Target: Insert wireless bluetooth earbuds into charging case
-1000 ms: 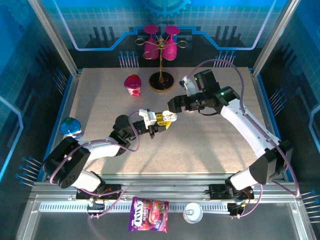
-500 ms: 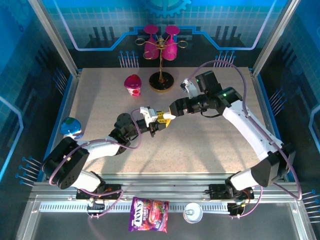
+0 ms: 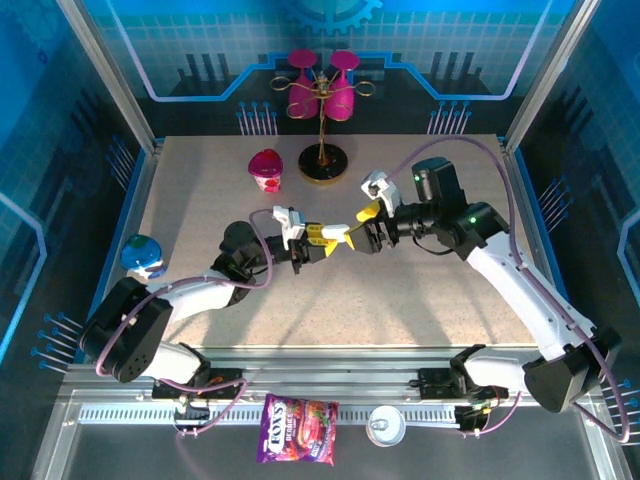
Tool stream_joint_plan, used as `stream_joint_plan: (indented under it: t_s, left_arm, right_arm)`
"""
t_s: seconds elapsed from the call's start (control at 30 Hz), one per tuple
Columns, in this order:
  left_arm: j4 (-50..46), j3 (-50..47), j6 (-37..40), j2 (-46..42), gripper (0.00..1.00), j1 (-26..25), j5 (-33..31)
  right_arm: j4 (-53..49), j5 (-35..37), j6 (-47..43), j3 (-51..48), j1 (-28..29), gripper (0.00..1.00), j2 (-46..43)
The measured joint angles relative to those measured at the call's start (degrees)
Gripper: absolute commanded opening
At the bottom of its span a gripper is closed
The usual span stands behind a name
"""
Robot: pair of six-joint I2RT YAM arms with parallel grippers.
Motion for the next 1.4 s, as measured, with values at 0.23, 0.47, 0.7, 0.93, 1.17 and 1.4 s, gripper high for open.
stream_joint_plan:
  t_s: [0.23,0.47,0.7,0.93,1.17,1.4]
  left_arm:
    - [7.1,1.4,-8.3,1.7,0.00,0.5,5.7]
    - [9.1,1.9,-11.0,2.4,0.01,0.8,6.9]
    - [9.5,2.1,-12.4,2.7,0.08,1.0,8.0]
    - [10.4,1.2,-10.3,2.6,0.63,1.1,3.4]
    - [6.8,-3.4,-2.3,0.0,0.82,1.1,-5.1]
    - [-0.7,-6.2,6.8,-1.5,0.96,1.1,-15.2]
  right_arm:
    - [-0.9,-4.7,-7.5,0.4,0.0,0.45,2.6]
    - [-1.3,-7.0,-9.8,0.4,0.0,0.29,3.3]
    - [-1.1,-7.5,-10.3,0.4,-0.1,0.21,3.7]
    - [1.0,-7.3,-8.1,-0.3,-1.0,0.21,3.7]
    - [10.0,-4.3,1.7,-6.4,-7.4,0.23,3.7]
    - [19.0,1.6,14.8,-12.0,-12.4,0.25,7.8]
